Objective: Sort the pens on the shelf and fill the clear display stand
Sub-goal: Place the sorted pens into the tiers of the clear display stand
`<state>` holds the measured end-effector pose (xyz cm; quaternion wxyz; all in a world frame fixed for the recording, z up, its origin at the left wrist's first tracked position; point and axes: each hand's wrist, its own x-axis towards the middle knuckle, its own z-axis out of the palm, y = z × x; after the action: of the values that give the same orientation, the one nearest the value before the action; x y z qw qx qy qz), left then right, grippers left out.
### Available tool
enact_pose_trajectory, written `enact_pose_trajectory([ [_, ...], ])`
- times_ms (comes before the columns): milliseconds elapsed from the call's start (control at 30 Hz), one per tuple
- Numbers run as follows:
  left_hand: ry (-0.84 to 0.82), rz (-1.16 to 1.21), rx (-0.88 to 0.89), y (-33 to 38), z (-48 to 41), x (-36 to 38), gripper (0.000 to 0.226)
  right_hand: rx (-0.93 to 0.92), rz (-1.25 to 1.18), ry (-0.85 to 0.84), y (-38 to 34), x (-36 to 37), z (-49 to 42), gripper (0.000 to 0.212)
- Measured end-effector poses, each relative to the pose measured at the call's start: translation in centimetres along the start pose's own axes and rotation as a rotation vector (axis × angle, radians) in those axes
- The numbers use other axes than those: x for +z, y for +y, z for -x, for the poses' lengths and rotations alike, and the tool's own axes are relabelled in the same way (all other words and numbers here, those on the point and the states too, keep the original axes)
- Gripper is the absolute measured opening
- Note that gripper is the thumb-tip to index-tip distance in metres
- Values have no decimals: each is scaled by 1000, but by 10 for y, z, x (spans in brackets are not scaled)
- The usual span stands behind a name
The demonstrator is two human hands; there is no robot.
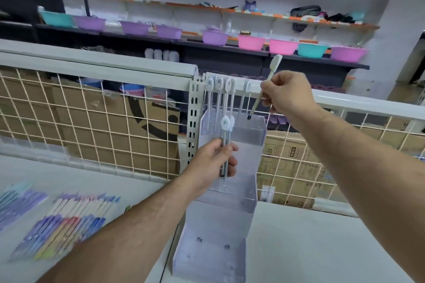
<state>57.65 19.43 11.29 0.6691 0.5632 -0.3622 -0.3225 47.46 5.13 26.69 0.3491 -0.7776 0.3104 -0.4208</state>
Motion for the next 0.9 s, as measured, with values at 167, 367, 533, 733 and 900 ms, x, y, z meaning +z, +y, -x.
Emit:
enact_pose_trajectory([
  [167, 2, 24, -10, -1, 1, 0, 23, -25, 27, -14, 12, 7, -16, 17],
  [367, -3, -12, -16, -2, 1, 0, 20, -63, 114, -97, 22, 15, -22, 21],
  [533, -6, -27, -10, -5, 0, -1, 23, -87, 243, -177, 30, 23, -17, 24],
  [733, -36, -3, -26, -7, -3, -5, 27, -147, 394, -211, 22, 22, -17, 25],
  [900, -61, 29, -19, -7, -5, -6, 26, -137, 485, -251, 23, 29, -7, 27],
])
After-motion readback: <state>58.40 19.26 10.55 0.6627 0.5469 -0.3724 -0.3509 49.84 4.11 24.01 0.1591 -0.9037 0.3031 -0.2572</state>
